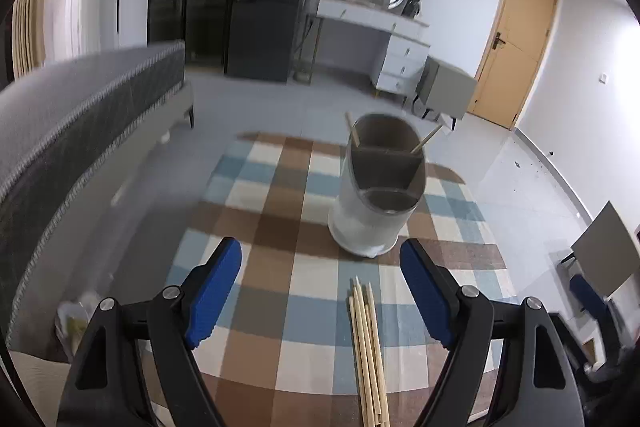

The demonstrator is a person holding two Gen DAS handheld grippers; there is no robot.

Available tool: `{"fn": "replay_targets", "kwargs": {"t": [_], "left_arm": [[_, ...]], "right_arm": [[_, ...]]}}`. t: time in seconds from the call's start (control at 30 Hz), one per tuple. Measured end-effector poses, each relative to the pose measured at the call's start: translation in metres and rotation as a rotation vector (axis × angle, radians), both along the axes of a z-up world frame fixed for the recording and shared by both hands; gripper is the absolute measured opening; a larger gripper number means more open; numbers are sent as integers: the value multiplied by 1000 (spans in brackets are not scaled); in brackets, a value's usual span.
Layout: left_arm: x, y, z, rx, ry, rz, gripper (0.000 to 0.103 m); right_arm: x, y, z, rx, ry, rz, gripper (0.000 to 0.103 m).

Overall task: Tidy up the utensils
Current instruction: 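Grasp a chopstick from the pile with the right tool while the left tool approaches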

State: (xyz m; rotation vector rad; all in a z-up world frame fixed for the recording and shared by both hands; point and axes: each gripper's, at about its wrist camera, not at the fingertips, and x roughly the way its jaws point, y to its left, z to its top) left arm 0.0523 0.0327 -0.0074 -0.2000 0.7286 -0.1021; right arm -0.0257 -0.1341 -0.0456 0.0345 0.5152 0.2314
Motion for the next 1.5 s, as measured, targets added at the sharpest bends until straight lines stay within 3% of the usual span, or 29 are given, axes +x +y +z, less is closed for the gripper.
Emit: {"fn": "replay_targets", "kwargs": {"t": [0.27,0.37,0.43,0.5,0.67,0.73,0.9,1.1,1.2,1.27,1.3,1.33,1.4,1.5], "left_arm": [[17,-7,-59,-23,169,-67,78],[24,0,-66,-65,205,-63,78],[28,2,-68,-61,224,-57,78],[35,1,-76,-6,277,-44,78],[43,12,-90,-12,360,-4,78],[47,18,-93,-32,384,12,78],[54,23,-104,-40,461,-1,78],[54,33,-118,-149,563,14,78],[53,35,-127,-214,629,19,78],[52,36,-130,-237,656,33,78],[53,36,-130,-244,659,37,78],[52,36,-129,-243,656,38,78],[53,32,-127,-226,647,27,78],[54,26,-126,-164,649,27,78]], "right_arm": [[45,-8,-45,72,259,-17,103],[62,-1,-59,116,344,33,95],[71,6,-66,108,372,48,95],[85,14,-76,92,414,61,95],[115,27,-97,32,497,66,94],[128,31,-106,0,530,61,83],[153,38,-130,24,643,68,69],[160,57,-142,-80,669,79,54],[160,59,-142,-103,640,77,49],[161,60,-142,-108,635,72,41],[160,59,-143,-117,631,68,31],[160,59,-143,-119,631,66,17],[160,52,-145,-95,637,49,5],[163,42,-143,-43,638,27,3]]}}
